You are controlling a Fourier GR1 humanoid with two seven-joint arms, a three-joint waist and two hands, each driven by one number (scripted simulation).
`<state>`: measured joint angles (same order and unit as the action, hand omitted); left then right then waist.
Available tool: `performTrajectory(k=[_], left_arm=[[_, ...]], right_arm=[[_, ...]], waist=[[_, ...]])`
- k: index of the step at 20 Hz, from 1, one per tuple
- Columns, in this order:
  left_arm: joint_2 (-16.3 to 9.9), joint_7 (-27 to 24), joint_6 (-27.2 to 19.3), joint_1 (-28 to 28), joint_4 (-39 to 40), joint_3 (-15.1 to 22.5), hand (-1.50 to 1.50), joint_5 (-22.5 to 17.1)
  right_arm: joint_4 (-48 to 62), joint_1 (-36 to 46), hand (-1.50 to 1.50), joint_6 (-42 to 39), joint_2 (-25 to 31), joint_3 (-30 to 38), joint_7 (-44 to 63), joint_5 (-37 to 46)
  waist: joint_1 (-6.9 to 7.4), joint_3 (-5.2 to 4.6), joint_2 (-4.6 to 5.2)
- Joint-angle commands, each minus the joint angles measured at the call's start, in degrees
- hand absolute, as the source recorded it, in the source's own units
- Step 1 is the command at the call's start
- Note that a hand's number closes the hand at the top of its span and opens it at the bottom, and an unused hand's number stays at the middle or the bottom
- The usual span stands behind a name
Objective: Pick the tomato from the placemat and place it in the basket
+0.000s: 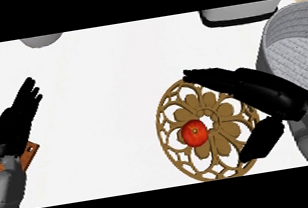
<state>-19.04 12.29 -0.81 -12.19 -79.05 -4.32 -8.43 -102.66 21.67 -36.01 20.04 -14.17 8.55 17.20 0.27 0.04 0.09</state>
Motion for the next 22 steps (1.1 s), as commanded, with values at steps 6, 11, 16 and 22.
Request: performTrajectory(k=[6,11,16,22], left_arm=[[1.4,1.5,-0.8,-2.8,0.8,-0.6,0.0,2.1],[0.6,-1.3,2.6,-0.5,2.2,-2.1,0.0,1.9],[1.5,6.7,1.0,0.8,-7.3,-1.2,0.0,1.5],[4.0,4.4,-0.1,-0.5,-3.8,-1.2,0.0,4.5]], right_arm=[[15.6,-0.3,-1.5,10.1,-9.4,-6.5,-9.7,13.0],[18.6,-0.6,-1.5,7.6,-8.0,-5.6,-11.4,16.2],[23.5,-0.9,-1.5,9.5,-8.1,-7.5,-14.5,21.1],[25.3,-0.6,-1.5,8.1,-5.6,-1.4,-22.1,21.0]], waist=[[-0.01,-0.04,0.0],[-0.13,-0.04,-0.06],[0.1,-0.02,-0.15],[-0.17,-0.03,-0.09]])
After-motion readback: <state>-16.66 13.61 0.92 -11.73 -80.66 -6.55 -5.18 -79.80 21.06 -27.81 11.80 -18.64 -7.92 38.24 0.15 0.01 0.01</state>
